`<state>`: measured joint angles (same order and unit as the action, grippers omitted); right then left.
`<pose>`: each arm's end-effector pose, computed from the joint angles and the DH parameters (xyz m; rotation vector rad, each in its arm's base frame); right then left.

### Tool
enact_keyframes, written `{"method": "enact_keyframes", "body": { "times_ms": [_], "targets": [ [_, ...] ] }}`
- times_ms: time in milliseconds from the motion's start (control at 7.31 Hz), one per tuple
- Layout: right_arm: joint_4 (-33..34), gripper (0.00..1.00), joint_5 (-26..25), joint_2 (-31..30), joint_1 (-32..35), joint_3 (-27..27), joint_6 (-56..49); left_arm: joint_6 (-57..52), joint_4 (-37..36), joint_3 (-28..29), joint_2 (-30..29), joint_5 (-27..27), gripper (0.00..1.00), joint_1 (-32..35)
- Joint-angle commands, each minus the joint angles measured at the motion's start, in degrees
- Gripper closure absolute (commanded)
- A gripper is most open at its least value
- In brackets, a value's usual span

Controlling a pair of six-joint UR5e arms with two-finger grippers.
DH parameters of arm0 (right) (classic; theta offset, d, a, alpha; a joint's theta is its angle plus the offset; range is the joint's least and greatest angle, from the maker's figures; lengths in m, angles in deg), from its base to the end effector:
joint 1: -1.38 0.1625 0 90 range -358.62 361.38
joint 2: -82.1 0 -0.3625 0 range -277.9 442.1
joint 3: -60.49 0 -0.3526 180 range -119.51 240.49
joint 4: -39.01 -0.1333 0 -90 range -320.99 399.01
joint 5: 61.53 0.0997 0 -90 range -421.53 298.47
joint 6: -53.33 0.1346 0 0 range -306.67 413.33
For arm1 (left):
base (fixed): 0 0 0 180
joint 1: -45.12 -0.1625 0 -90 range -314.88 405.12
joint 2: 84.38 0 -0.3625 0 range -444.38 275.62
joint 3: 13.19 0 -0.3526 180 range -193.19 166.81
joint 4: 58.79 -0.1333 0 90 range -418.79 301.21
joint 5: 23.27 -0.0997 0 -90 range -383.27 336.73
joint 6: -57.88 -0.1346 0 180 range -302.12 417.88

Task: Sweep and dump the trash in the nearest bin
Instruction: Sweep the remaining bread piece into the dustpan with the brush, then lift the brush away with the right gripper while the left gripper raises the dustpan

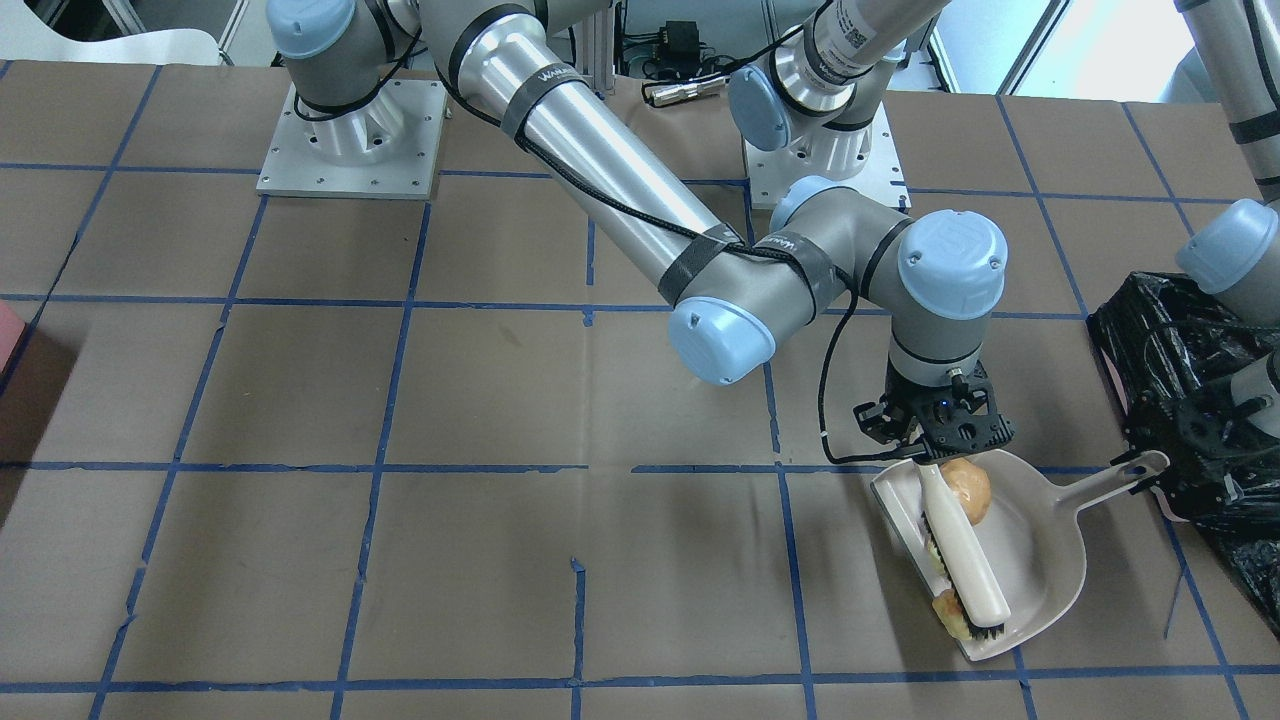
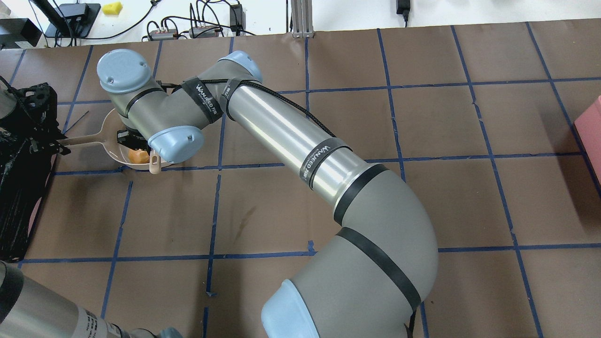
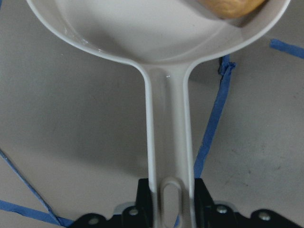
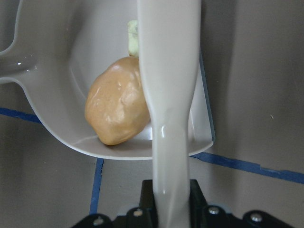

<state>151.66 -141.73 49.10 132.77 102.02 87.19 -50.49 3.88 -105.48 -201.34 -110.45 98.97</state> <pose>0.6341 -0.4832 0.2033 -0.2176 2.8455 -0.1306 0.2216 -0.5405 0.1756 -1.8225 -2.5005 0.0567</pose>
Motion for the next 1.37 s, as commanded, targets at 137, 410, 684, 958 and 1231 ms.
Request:
{"method": "enact_keyframes", "body": {
  "times_ms": [137, 410, 684, 958, 1231],
  "targets": [
    [-0.06, 0.8, -0.04, -0.04, -3.59, 0.22, -1.95, 0.0, -0.18, -0.17, 0.41, 0.43, 1.0, -0.06],
    [-0.67, 0.8, -0.83, -0.65, -6.57, 1.01, -3.71, -0.09, -0.09, -0.44, 0.42, 2.81, 1.0, -0.32],
    [-3.9, 0.8, -4.06, -2.93, -9.65, 2.67, -3.98, -0.09, 0.0, -0.79, 0.42, 5.97, 1.0, -1.02],
    [-6.64, 0.8, -5.49, -5.39, -12.81, 7.13, -3.81, 0.09, 0.08, -1.14, 0.59, 8.33, 1.0, -1.29],
    [-7.0, 0.81, -5.05, -8.28, -16.42, 12.67, -3.9, 0.52, 0.17, -1.14, 0.77, 9.48, 1.0, -1.38]
  ]
}}
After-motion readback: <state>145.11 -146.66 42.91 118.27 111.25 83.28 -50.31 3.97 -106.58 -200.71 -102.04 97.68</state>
